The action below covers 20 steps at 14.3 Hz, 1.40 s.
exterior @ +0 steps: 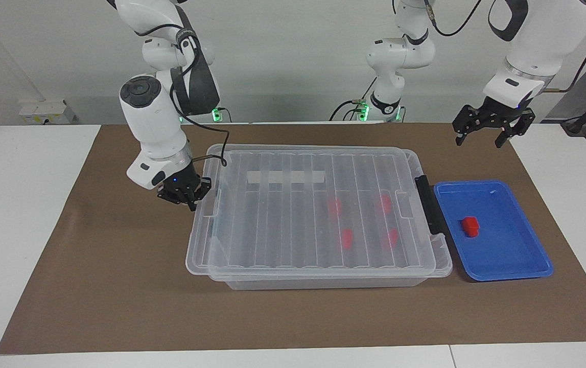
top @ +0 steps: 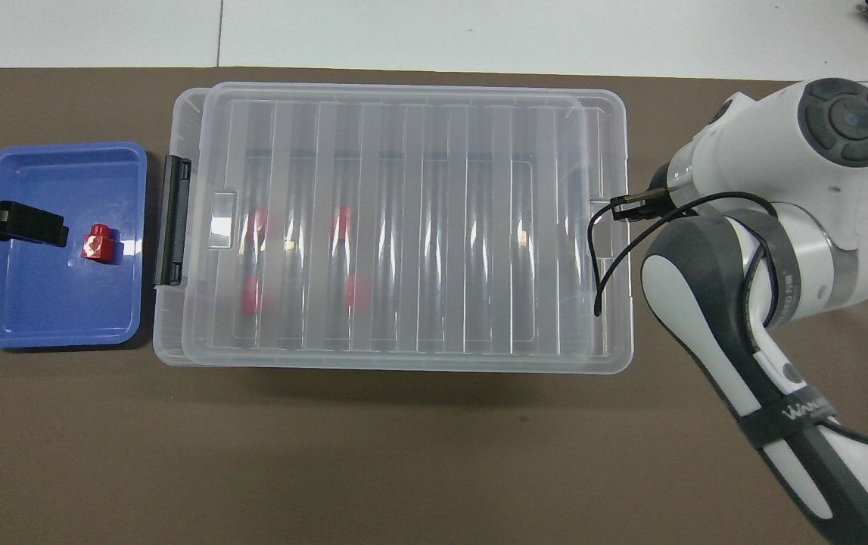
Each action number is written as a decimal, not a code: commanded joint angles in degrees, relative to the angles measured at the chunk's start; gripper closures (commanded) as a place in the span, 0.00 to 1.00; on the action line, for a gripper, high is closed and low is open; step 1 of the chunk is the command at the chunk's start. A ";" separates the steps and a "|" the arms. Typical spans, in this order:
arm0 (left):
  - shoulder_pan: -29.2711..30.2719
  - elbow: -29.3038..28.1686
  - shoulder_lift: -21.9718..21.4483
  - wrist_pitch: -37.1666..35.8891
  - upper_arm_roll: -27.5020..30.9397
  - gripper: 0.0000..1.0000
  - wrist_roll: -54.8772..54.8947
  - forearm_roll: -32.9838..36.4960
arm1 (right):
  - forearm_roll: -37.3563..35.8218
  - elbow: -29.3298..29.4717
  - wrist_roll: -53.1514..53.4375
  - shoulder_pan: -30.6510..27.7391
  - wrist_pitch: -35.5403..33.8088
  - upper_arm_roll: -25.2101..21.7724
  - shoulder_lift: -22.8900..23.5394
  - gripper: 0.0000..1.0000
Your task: Place red block in blue tray from box
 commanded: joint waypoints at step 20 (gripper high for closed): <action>0.04 -0.65 -0.93 -0.29 -0.01 0.00 -0.14 1.01 | 0.62 -0.57 1.43 -10.46 -10.63 2.12 -7.70 0.00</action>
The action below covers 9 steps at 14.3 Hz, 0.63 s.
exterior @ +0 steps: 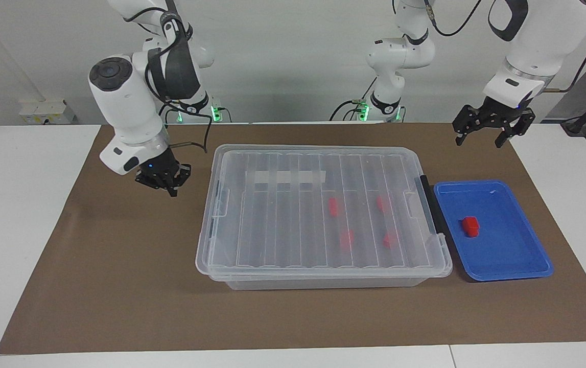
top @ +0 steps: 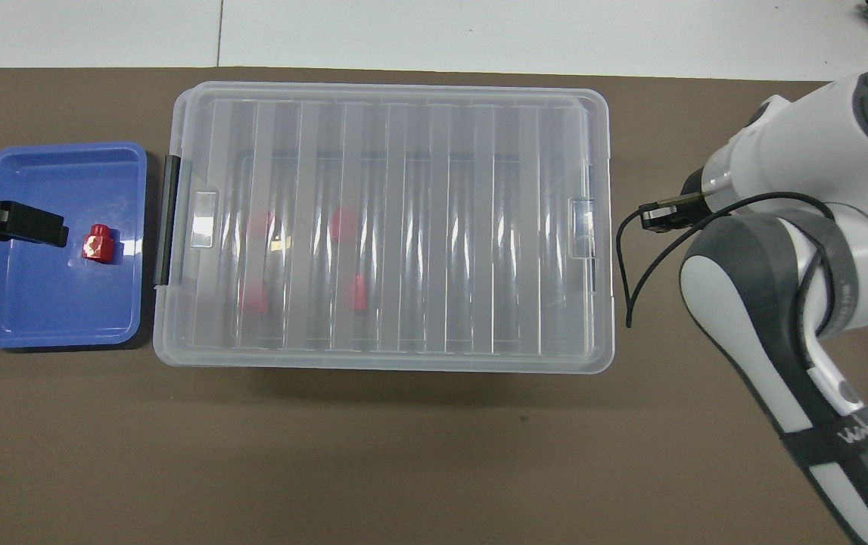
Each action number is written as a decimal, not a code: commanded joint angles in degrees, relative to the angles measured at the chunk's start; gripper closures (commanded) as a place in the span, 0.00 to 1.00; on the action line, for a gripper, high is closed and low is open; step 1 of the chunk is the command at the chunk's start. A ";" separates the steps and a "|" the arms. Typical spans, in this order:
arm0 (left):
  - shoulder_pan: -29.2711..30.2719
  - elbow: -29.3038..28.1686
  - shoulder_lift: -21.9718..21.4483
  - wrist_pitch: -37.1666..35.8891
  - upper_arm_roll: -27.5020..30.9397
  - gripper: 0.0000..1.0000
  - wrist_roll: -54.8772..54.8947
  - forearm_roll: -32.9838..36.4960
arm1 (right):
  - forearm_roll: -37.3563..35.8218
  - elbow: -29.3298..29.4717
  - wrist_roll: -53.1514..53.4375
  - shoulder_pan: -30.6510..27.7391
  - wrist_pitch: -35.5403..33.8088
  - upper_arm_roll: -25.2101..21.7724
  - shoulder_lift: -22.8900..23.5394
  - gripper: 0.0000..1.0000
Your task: Place red block in blue tray from box
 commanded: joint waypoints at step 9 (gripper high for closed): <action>0.04 -0.65 -0.93 -0.20 -0.01 0.00 -0.14 1.01 | -0.45 5.27 2.67 -2.48 -5.81 0.04 -3.38 0.00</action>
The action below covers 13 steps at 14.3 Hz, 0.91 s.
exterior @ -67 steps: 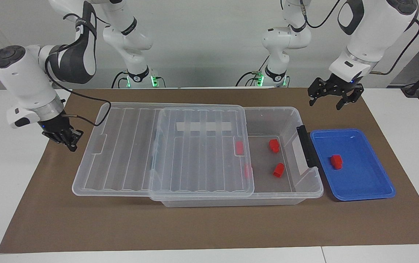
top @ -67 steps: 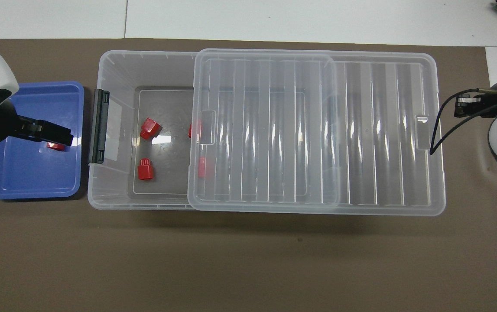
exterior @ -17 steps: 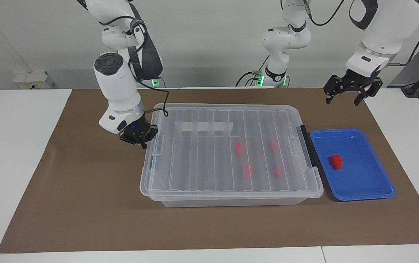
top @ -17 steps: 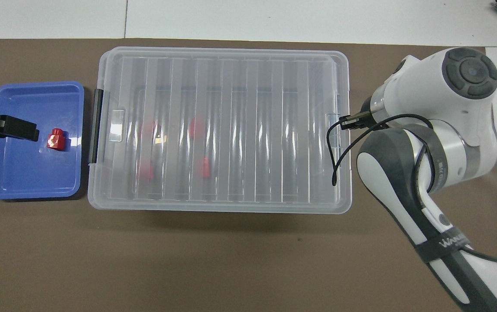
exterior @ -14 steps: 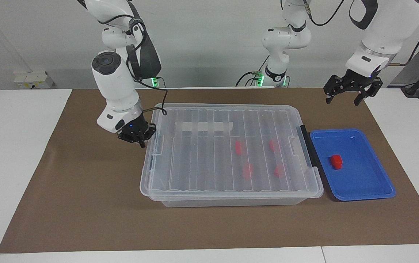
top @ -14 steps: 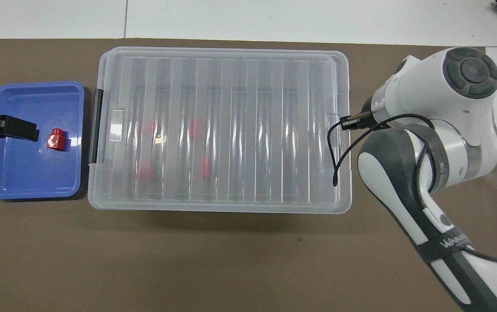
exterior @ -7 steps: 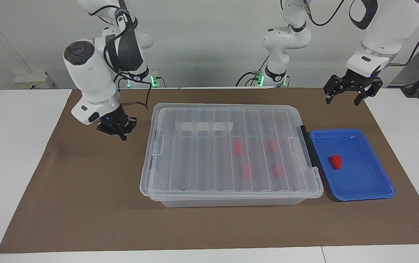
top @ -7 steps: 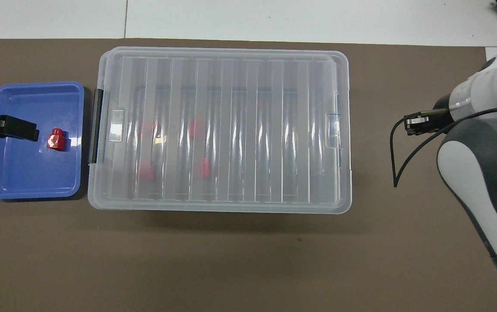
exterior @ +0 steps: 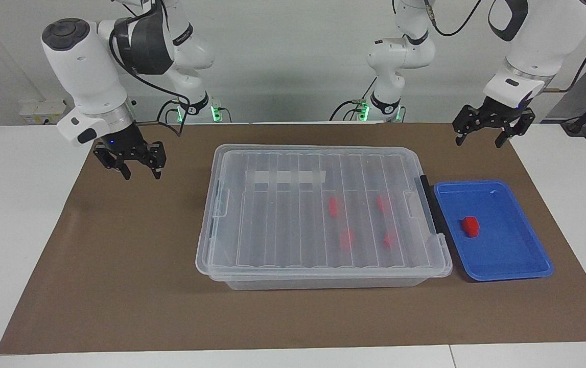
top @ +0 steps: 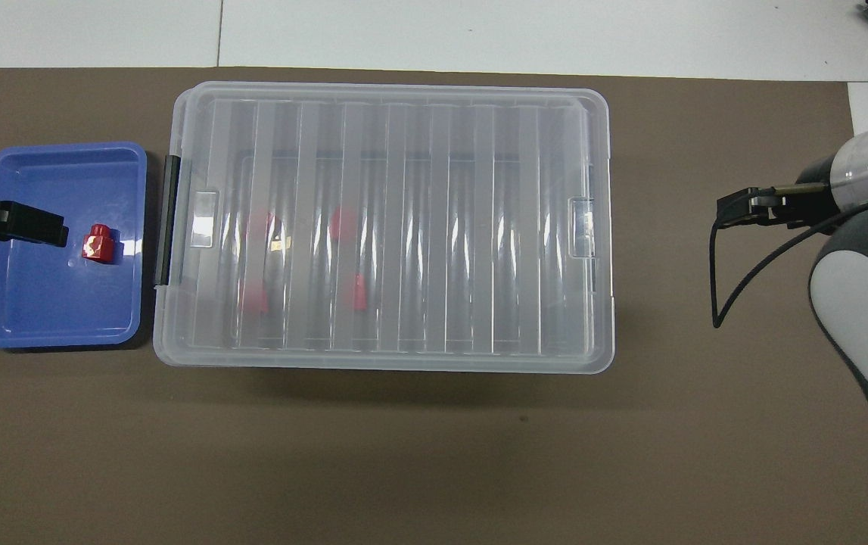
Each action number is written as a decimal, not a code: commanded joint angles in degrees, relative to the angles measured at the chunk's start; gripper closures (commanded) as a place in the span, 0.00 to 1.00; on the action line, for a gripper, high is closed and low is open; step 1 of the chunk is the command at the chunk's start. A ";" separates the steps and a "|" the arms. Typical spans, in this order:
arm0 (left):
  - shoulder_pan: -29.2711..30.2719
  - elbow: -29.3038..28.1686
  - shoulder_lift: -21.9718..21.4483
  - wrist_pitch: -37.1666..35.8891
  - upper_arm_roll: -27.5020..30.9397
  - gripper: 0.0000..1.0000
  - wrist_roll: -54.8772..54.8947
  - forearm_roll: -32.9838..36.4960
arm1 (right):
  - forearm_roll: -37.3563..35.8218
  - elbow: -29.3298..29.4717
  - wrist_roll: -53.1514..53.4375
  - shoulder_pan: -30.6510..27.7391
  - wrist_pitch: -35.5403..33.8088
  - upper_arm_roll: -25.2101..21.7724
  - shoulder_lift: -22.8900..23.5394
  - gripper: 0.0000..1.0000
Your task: Place red block in blue tray from box
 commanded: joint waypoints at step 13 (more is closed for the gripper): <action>0.04 -0.65 -0.93 -0.28 -0.01 0.00 -0.14 1.01 | 0.41 1.97 1.76 8.84 -13.24 -12.14 -6.40 0.00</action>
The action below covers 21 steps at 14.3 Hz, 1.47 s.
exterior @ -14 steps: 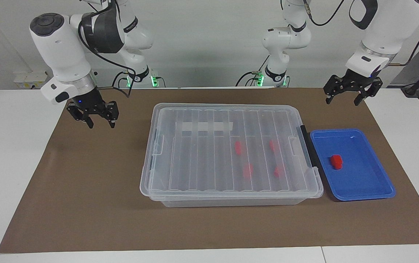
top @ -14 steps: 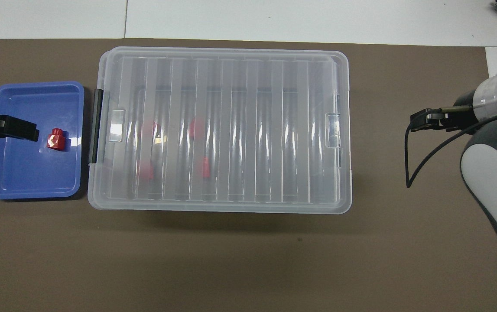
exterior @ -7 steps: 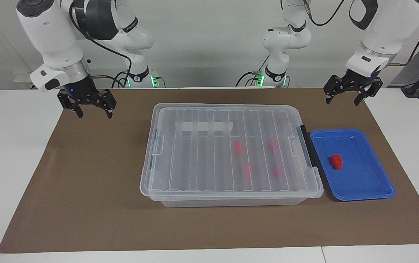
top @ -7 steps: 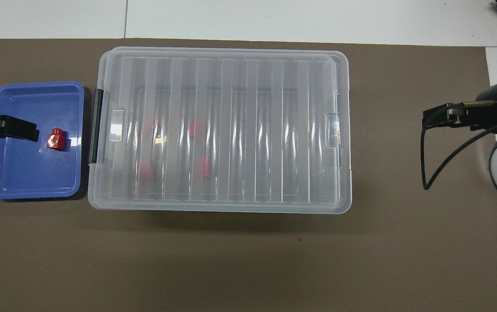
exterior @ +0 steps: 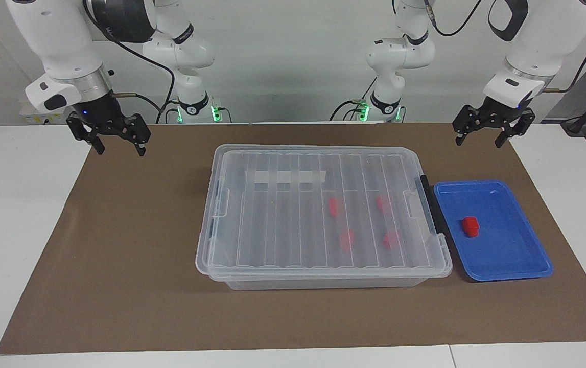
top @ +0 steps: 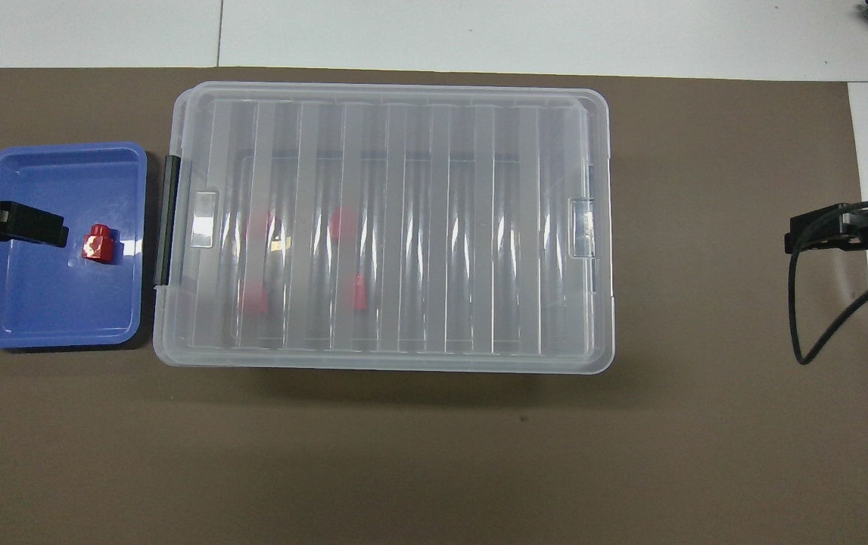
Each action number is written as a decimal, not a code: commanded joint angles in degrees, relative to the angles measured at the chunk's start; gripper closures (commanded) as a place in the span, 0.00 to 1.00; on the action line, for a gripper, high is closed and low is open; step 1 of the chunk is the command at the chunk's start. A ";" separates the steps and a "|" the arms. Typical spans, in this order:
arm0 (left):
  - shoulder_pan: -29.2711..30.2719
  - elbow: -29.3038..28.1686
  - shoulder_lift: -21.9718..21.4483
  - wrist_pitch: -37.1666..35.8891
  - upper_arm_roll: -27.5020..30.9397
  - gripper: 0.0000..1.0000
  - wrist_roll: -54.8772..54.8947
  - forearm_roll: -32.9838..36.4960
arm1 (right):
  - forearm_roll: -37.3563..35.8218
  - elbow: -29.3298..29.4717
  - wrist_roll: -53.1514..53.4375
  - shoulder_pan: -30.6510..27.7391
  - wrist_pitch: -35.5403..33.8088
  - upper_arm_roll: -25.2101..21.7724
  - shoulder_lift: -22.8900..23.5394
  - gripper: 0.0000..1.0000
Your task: Place red block in blue tray from box
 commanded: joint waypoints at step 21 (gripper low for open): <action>0.04 -0.65 -0.93 -0.20 -0.01 0.00 -0.14 1.01 | -0.45 0.28 3.79 2.44 -1.32 1.05 -0.77 0.03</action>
